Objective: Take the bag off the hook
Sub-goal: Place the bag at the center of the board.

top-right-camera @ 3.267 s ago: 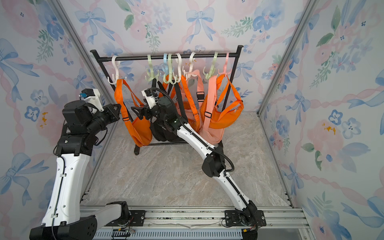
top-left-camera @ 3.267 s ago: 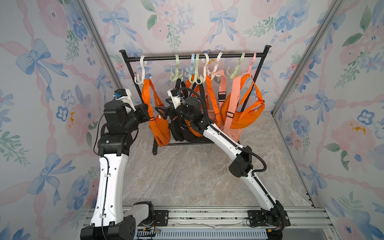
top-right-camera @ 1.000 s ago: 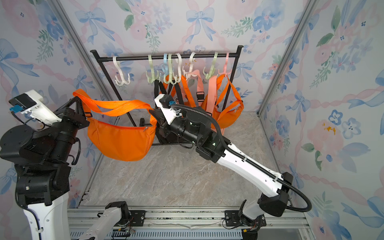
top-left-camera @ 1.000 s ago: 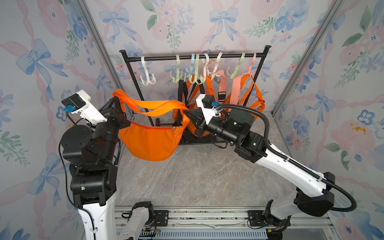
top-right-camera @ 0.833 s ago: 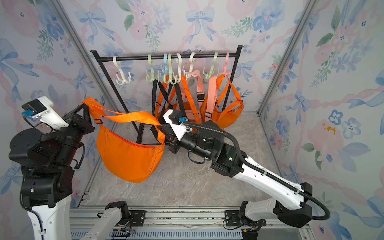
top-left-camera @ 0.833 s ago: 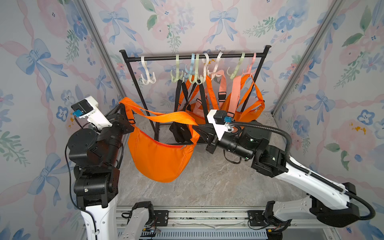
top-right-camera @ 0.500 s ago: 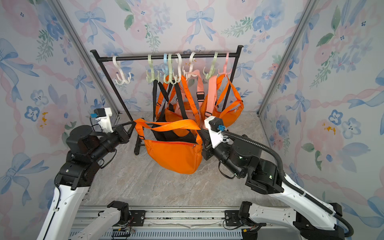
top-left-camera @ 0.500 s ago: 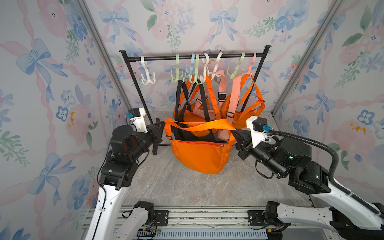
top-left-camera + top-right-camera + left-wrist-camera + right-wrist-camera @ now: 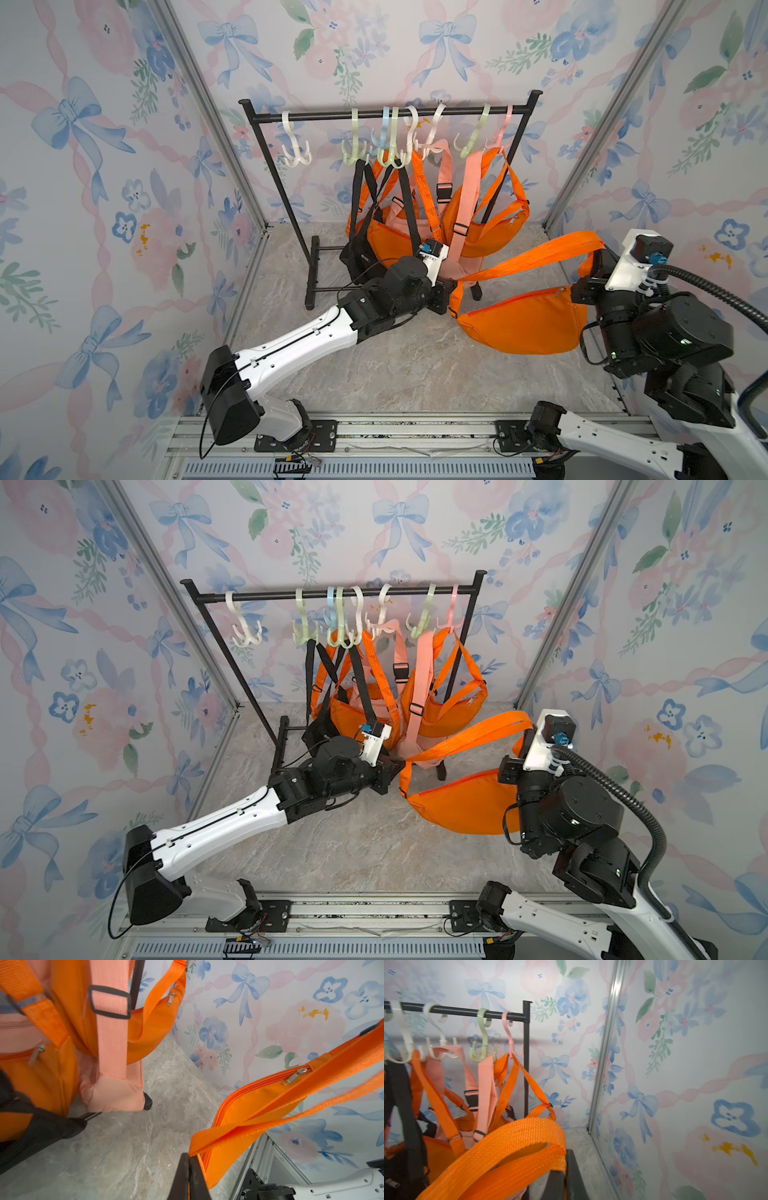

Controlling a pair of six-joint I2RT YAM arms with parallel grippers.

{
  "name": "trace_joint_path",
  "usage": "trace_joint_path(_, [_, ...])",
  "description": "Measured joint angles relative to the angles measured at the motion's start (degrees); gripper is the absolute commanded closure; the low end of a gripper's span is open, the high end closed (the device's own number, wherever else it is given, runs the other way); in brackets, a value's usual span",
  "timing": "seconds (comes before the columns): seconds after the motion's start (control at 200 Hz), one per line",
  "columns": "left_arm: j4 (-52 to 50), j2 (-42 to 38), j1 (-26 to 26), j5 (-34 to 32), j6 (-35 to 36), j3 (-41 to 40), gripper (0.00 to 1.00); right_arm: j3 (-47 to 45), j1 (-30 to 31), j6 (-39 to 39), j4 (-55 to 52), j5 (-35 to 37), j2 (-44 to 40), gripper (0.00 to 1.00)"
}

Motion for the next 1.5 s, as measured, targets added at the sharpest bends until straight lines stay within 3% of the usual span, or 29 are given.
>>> trace_joint_path(0.13, [2.56, 8.46, -0.02, 1.4, 1.25, 3.8, 1.0, -3.65, -17.46, 5.88, -2.91, -5.09, 2.34, 1.0])
trace_joint_path(0.25, [3.76, 16.13, -0.02, 2.03, 1.42, 5.07, 1.0, -7.58, -39.91, 17.64, -6.8, -23.87, 9.01, 1.0])
trace_joint_path(0.32, [3.67, 20.02, -0.02, 2.19, 1.42, 5.77, 1.0, -11.1, -50.1, 23.89, -7.06, -34.29, 13.46, 1.0])
trace_joint_path(0.445, [2.6, 26.75, 0.02, 2.86, 1.4, 8.98, 1.0, -16.79, -60.0, 31.58, -6.69, -45.83, 20.26, 1.0])
trace_joint_path(0.635, [0.96, 35.54, 0.04, 4.83, 1.64, 17.88, 1.0, -15.93, -63.56, 36.54, -2.73, -52.94, 29.27, 1.0])
trace_joint_path(0.885, [-2.64, 43.52, 0.24, 5.42, 3.32, 30.56, 1.0, -8.79, -64.78, 38.66, 1.53, -57.48, 47.87, 1.0])
trace_joint_path(0.955, [-3.58, 44.48, 0.76, 5.64, 3.67, 32.5, 0.76, -6.4, -64.76, 38.84, 1.62, -58.45, 51.54, 1.0])
trace_joint_path(1.035, [-4.0, 45.18, 1.7, 6.36, 3.74, 33.83, 0.42, -5.6, -64.72, 39.19, 2.12, -59.01, 53.11, 0.82])
trace_joint_path(1.095, [-4.15, 45.18, 2.49, 6.71, 3.74, 33.86, 0.3, -5.62, -64.72, 39.58, 2.32, -59.23, 52.94, 0.61])
trace_joint_path(1.18, [-4.24, 45.11, 3.32, 6.86, 3.98, 33.62, 0.2, -6.12, -64.72, 40.65, 3.04, -59.14, 51.89, 0.47])
trace_joint_path(1.195, [-4.22, 45.05, 3.41, 6.71, 3.61, 33.42, 0.17, -6.36, -64.72, 40.04, 3.13, -59.19, 51.58, 0.45])
trace_joint_path(1.215, [-4.24, 44.89, 3.5, 6.64, 4.02, 33.11, 0.03, -6.69, -64.72, 40.65, 3.15, -59.08, 51.01, 0.42])
trace_joint_path(1.375, [-5.14, 41.44, 3.41, 5.35, 3.72, 27.85, 0.02, -10.25, -64.52, 40.46, 3.1, -58.45, 44.76, 0.3])
trace_joint_path(1.5, [-5.4, 36.28, 3.26, 4.68, 3.67, 22.53, 0.02, -12.46, -62.47, 39.98, 2.47, -56.28, 37.2, 0.27])
